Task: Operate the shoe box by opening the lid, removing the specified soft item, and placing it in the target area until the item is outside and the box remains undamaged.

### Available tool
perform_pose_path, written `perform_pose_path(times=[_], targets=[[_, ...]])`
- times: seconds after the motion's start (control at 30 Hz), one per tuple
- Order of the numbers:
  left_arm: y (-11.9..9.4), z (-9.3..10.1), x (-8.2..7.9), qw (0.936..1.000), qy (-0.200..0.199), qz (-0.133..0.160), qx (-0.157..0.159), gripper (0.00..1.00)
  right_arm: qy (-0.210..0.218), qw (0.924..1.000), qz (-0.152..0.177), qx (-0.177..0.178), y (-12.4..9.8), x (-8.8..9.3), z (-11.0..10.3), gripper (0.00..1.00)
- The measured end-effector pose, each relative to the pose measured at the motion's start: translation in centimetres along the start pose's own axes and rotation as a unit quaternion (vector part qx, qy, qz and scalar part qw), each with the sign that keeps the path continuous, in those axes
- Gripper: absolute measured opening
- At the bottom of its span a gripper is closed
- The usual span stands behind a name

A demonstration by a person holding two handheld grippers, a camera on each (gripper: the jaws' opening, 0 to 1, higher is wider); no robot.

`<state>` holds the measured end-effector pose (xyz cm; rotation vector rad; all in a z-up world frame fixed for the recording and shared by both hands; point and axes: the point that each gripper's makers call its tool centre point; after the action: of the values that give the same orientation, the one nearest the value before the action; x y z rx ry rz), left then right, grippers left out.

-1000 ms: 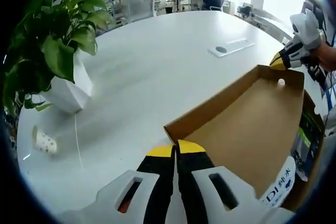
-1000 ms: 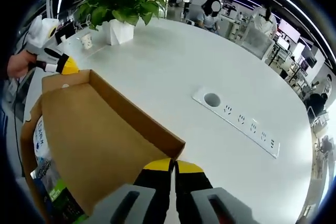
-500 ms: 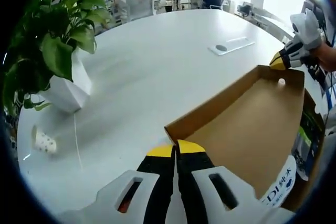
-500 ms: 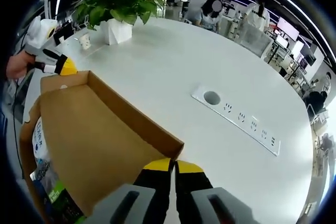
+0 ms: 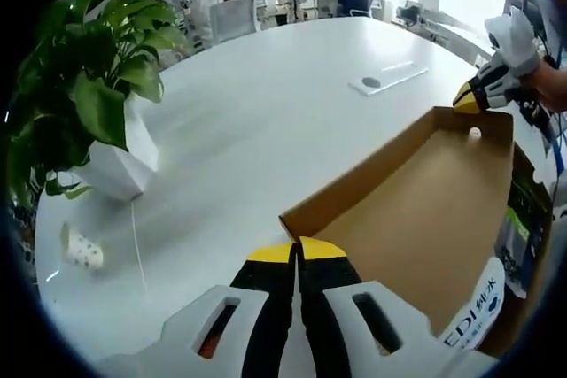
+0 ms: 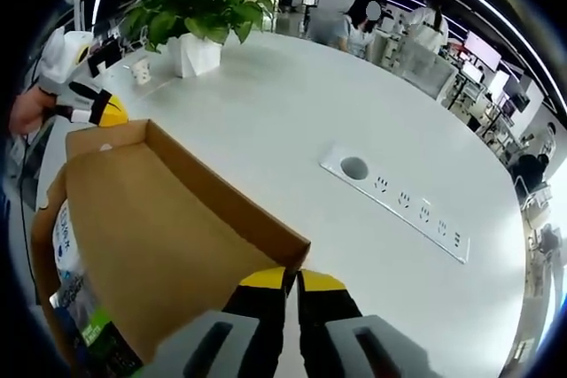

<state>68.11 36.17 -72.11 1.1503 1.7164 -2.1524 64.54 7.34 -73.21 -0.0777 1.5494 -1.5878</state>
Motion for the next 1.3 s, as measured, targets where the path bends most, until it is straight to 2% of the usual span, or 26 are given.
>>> perform_pose_path(times=[0.13,0.33,0.6,0.63,0.67,0.73,0.8,0.93,1.07,1.3], targets=[[-0.4,0.1,-0.2,1.0000,0.001,0.005,-0.003,0.01,0.007,1.0000,0.004,0.001,-0.6,0.0,0.1,0.04],[-1.3,0.3,-0.2,0.9999,0.007,0.013,-0.005,0.08,0.002,0.9998,0.019,0.001,-1.2,-0.2,0.2,0.08],[-3.3,-0.7,-0.1,0.9988,-0.032,0.036,-0.011,0.12,0.033,0.9986,0.039,0.007,-2.7,0.3,0.6,0.14],[-3.4,-0.8,-0.3,0.9983,-0.039,0.043,-0.009,0.14,0.037,0.9983,0.044,0.007,-2.8,0.2,0.6,0.15],[-3.8,-0.7,-0.8,0.9960,-0.060,0.066,0.003,0.15,0.047,0.9975,0.052,0.006,-3.1,0.1,0.6,0.16],[-4.5,-0.7,-1.0,0.9929,-0.088,0.080,0.013,0.17,0.056,0.9964,0.063,0.008,-3.8,-0.1,0.6,0.17],[-4.6,-1.3,-1.0,0.9934,-0.081,0.081,0.008,0.18,0.059,0.9956,0.072,0.008,-4.2,-0.3,0.5,0.18],[-5.9,-0.8,-0.6,0.9932,-0.073,0.090,0.013,0.22,0.068,0.9938,0.088,0.003,-5.3,-0.2,0.0,0.21],[-6.5,-0.6,-0.3,0.9935,-0.058,0.097,0.017,0.24,0.085,0.9917,0.097,0.001,-6.2,0.6,-0.2,0.22],[-9.0,-0.4,0.7,0.9924,-0.052,0.110,0.020,0.27,0.097,0.9890,0.111,0.010,-8.0,1.9,0.3,0.25]])
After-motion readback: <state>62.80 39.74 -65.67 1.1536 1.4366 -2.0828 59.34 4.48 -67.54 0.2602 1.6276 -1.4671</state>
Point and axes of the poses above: the point that each gripper's makers call its tool centre point, and the gripper's own axes: y roughly forward along the fingers, z roughly to its right, x roughly out of its underside, and after that the axes turned 12 degrees about -y, right-handed
